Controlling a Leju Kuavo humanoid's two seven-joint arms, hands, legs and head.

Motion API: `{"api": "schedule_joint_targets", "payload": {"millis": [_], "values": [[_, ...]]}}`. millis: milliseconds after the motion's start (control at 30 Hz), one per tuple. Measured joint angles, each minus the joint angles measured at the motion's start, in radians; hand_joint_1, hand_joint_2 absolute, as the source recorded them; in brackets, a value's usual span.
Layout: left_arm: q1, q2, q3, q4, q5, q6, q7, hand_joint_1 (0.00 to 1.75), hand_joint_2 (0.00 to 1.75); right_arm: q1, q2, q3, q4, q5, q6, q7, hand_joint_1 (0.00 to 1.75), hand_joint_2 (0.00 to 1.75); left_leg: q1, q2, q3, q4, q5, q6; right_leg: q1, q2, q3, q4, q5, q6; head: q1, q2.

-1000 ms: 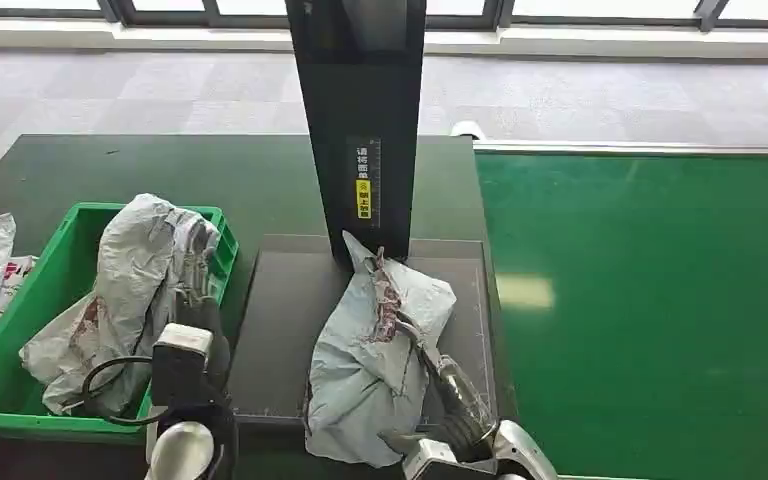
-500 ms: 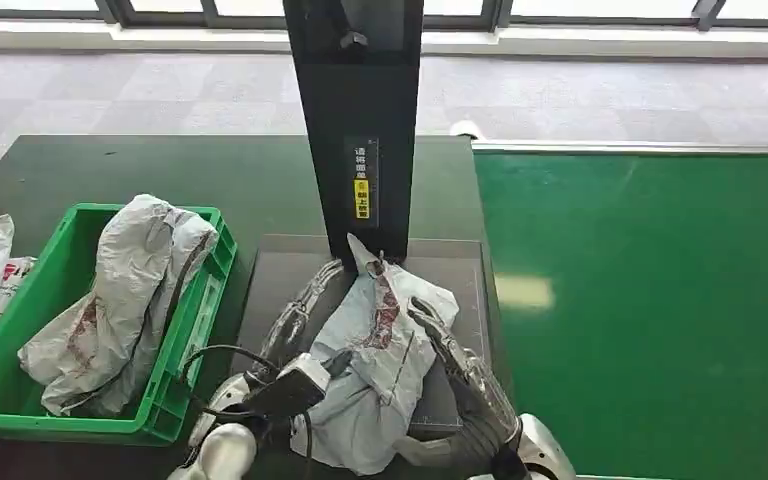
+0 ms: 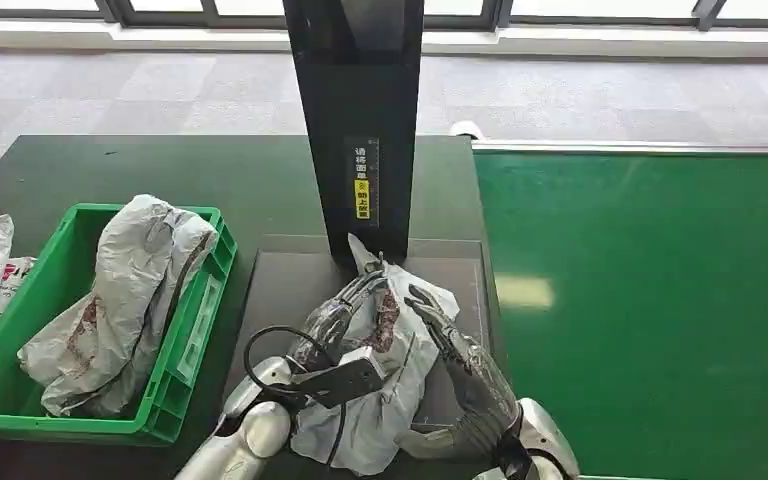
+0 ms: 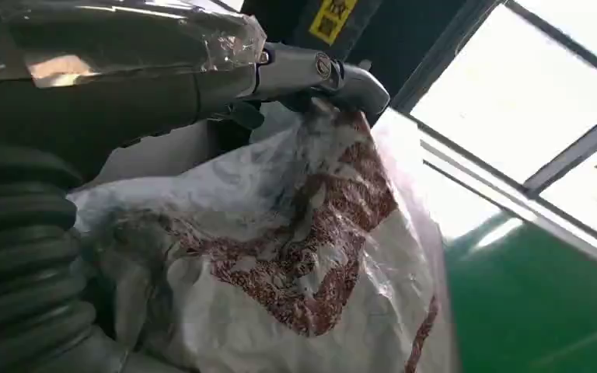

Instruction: Moved the parcel from conveyor to table for the left to box.

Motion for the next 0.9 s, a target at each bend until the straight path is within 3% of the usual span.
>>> {"api": "schedule_joint_targets", "payload": {"millis": [100,133,167,900], "values": [[-0.025,-0.003,-0.023,0.068,-0.065,-0.008,0.009,0.0,1.75,-0.021,0.0,0.0,0.0,-0.011,0.013,-0.013,0.0,1.75,0.0,0.0,0.0,0.0,0.0,0.0,0.0,0.0,0.0,0.0,0.0,0.0,0.0,0.0],[-0.031,-0.005,-0.029,0.086,-0.079,-0.009,0.009,0.51,1.75,-0.026,0.0,0.0,0.0,-0.012,0.013,-0.013,0.0,1.75,0.0,0.0,0.0,0.0,0.0,0.0,0.0,0.0,0.0,0.0,0.0,0.0,0.0,0.0],[-0.034,-0.007,-0.034,0.102,-0.092,-0.01,0.009,1.75,1.75,-0.029,0.0,0.0,0.0,-0.012,0.013,-0.014,0.0,1.75,0.0,0.0,0.0,0.0,0.0,0.0,0.0,0.0,0.001,0.0,0.0,0.0,0.0,0.0],[-0.079,-0.012,-0.079,0.188,-0.2,0.06,0.018,1.75,1.75,-0.03,0.0,0.0,0.0,-0.036,-0.003,-0.02,0.0,1.75,0.0,-0.001,-0.003,0.0,0.0,0.0,0.0,-0.001,0.006,0.0,0.0,0.0,0.0,0.0]]}}
